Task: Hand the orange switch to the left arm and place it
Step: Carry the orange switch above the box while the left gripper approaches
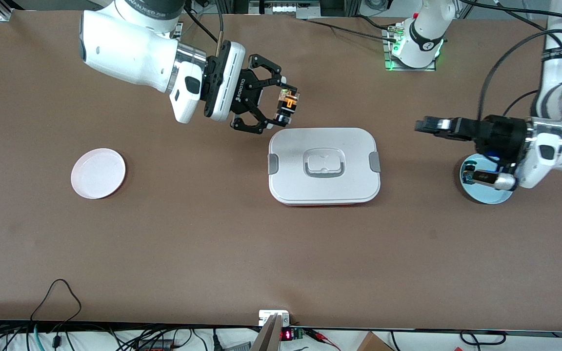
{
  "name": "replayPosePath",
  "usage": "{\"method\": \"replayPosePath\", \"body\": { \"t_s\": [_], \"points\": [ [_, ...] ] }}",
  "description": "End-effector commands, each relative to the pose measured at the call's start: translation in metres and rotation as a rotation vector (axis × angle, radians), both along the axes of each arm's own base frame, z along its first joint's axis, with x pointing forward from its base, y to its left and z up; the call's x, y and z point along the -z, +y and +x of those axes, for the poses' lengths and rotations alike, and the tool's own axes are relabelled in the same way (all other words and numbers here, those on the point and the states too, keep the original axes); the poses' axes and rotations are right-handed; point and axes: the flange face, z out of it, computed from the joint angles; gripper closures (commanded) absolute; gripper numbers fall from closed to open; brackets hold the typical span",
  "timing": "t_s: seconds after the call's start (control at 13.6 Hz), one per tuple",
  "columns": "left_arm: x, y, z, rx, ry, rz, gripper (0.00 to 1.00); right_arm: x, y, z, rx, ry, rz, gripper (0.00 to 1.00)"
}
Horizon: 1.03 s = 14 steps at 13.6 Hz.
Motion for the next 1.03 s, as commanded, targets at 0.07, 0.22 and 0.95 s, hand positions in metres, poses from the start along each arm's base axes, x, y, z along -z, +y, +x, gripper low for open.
{"method": "replayPosePath", "body": {
  "t_s": [0.07,0.22,0.95],
  "points": [
    [-0.001,-0.038,0.0,-0.04,0.043,-0.03,0.0,0.004,0.022,-0.002,0.027,-0.134,0.137,1.0],
    [-0.008,-0.058,0.0,-0.069,0.1,-0.022,0.0,0.004,0.035,-0.01,0.062,-0.179,0.175,1.0],
    [-0.027,-0.132,-0.018,-0.087,0.165,-0.022,0.0,0.012,0.064,-0.027,-0.028,-0.184,0.34,1.0]
  ]
}}
